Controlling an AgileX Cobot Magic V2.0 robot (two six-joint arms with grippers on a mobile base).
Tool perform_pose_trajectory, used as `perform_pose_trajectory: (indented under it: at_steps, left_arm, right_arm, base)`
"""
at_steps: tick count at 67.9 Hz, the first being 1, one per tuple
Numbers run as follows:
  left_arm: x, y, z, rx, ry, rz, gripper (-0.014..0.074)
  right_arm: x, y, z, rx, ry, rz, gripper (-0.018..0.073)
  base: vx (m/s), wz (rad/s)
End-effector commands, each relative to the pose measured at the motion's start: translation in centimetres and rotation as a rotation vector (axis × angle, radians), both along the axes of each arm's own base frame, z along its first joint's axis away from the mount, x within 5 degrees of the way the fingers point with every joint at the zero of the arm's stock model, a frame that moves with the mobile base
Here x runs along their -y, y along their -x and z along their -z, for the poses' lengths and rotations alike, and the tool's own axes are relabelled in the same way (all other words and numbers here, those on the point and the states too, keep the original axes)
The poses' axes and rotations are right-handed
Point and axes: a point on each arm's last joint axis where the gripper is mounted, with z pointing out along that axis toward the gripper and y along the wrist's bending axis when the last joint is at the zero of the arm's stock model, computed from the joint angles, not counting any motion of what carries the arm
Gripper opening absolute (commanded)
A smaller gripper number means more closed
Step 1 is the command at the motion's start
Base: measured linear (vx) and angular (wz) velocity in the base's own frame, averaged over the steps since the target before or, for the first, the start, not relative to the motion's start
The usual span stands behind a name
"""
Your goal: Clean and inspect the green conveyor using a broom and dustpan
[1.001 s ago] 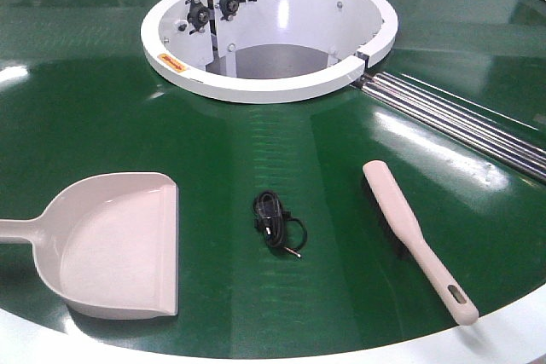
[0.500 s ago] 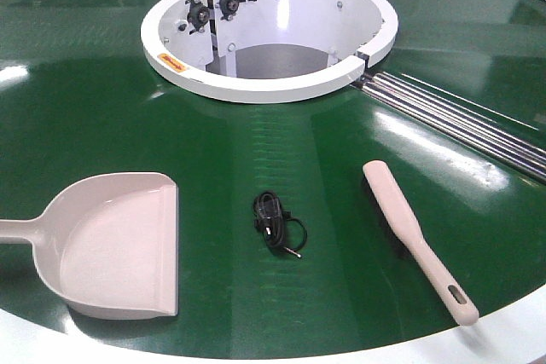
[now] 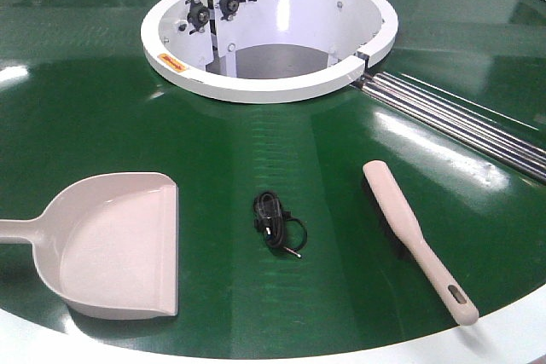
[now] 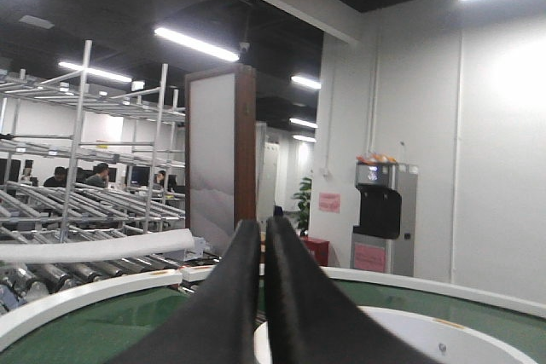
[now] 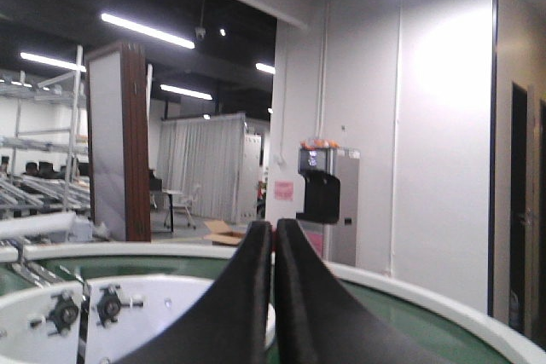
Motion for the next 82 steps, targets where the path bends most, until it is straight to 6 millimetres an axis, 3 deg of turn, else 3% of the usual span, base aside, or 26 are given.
perform_pose_trajectory:
  at_steps: [1,6,16,27,33,45,51,53,69,82]
  left_arm:
    - [0.2,0.0,-4.0,-0.035,-0.035,0.007,0.0]
    - [0.4,-0.7,-5.9,-0.156,-0.052,0.031,0.0005]
    - [0.7,-3.1,-7.5,-0.336,-0.069,0.087,0.0034]
    - [1.0,-6.4,-6.5,-0.502,-0.088,0.116,0.016]
    - [1.1,-7.7,-5.5,-0.612,-0.094,0.129,0.0297]
    - [1.2,-9.0,-4.1,-0.753,-0.096,0.149,0.0634]
    - [1.2,-9.0,-4.0,-0.762,-0.096,0.15,0.0735]
    - [1.2,-9.0,-4.0,-0.762,-0.096,0.15,0.0734]
    - [1.2,-9.0,-4.0,-0.764,-0.097,0.15,0.0676]
    - [1.2,-9.0,-4.0,-0.764,-0.096,0.15,0.0626]
  right_arm:
    - [-0.1,0.1,-3.1,-0.034,0.013,-0.008,-0.0001]
    - [-0.4,-0.5,-4.5,-0.143,0.023,-0.029,-0.0001]
    - [-0.7,-3.4,-6.6,-0.386,0.035,-0.067,0.0001]
    - [-1.0,-7.5,-6.7,-0.594,0.023,-0.095,0.0053]
    - [-1.2,-9.3,-6.1,-0.666,-0.027,-0.123,0.0155]
    - [-1.6,-10.9,-4.9,-0.762,-0.098,-0.172,0.0537]
    - [-1.6,-11.4,-4.6,-0.791,-0.099,-0.173,0.0701]
    - [-1.6,-11.5,-4.5,-0.793,-0.095,-0.172,0.0732]
    - [-1.6,-11.5,-4.7,-0.787,-0.078,-0.175,0.0712]
    - [-2.2,-13.0,-5.0,-1.008,-0.029,-0.239,0.0688]
  base:
    - [0.0,0.0]
    - [0.0,0.0]
    - [0.0,0.0]
    - [0.0,0.0]
    - [0.0,0.0]
    - [0.0,0.0]
    - [0.0,0.0]
    - [0.0,0.0]
    - [0.0,0.0]
    - [0.0,0.0]
